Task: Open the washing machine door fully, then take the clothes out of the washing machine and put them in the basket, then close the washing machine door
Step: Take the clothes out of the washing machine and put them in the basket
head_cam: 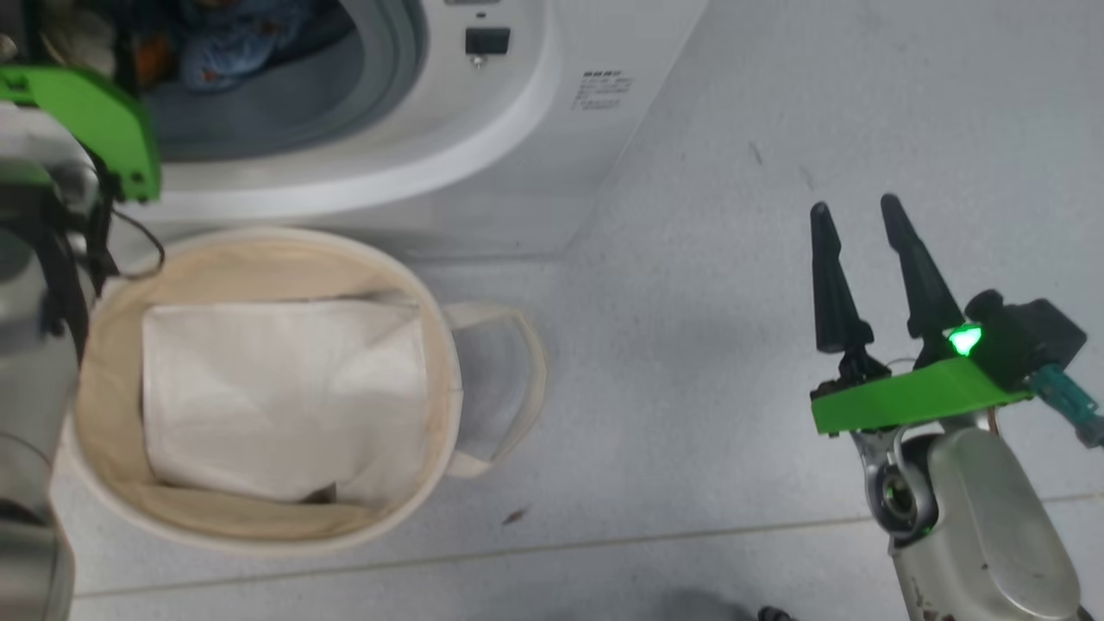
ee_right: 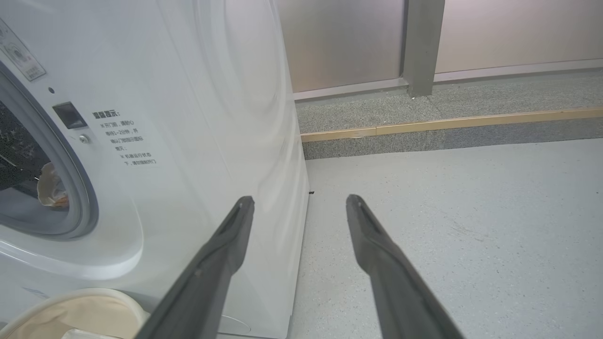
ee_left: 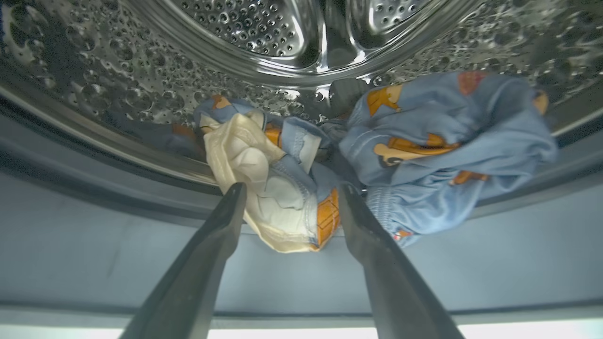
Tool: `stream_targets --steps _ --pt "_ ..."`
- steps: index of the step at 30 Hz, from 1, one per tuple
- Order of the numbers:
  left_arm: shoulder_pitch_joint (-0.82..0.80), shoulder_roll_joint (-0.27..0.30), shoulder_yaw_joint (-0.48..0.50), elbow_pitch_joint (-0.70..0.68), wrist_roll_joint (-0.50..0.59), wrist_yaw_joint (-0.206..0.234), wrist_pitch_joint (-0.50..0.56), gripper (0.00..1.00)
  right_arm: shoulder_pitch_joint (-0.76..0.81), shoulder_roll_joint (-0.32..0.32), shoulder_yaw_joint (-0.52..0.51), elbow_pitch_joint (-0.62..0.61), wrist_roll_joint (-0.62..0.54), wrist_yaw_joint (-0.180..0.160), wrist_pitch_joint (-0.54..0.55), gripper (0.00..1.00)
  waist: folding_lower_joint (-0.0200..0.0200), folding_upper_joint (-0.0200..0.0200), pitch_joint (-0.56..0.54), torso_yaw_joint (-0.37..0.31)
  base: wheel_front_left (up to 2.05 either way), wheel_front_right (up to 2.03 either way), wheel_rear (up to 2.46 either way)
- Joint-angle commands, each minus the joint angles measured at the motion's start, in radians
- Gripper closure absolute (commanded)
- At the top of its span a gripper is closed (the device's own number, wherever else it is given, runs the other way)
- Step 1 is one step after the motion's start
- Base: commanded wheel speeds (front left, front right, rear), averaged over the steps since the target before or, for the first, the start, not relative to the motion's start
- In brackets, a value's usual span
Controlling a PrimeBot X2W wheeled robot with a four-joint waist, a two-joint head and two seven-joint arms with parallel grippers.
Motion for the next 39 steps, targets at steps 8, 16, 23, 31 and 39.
stream_targets --steps 8,16,23,31,39 --pt "-0.150 0.061 -0.011 0.034 0.037 0.131 0.058 0.00 -0.034 0.012 0.011 -0.057 -0.016 0.001 -0.012 0.00 0.0000 0.0000 0.106 -0.003 0.00 0.00 0.00" --pt "-0.217 0.056 -0.026 0.049 0.038 0.139 0.126 0.00 -0.044 0.014 0.003 -0.077 -0.019 0.001 -0.012 0.00 0.0000 0.0000 0.166 -0.005 0.00 0.00 0.00" --pt "-0.233 0.040 -0.046 0.052 0.036 0.086 0.132 0.00 -0.049 0.015 0.002 -0.084 -0.021 0.001 -0.012 0.00 0.0000 0.0000 0.188 -0.007 0.00 0.00 0.00" --pt "-0.213 0.028 -0.079 0.055 0.043 0.036 0.121 0.00 -0.047 0.016 0.008 -0.080 -0.021 0.001 -0.012 0.00 0.0000 0.0000 0.186 -0.008 0.00 0.00 0.00" --pt "-0.194 0.022 -0.097 0.057 0.043 0.037 0.120 0.00 -0.043 0.016 0.014 -0.069 -0.022 0.001 -0.012 0.00 0.0000 0.0000 0.164 -0.002 0.00 0.00 0.00"
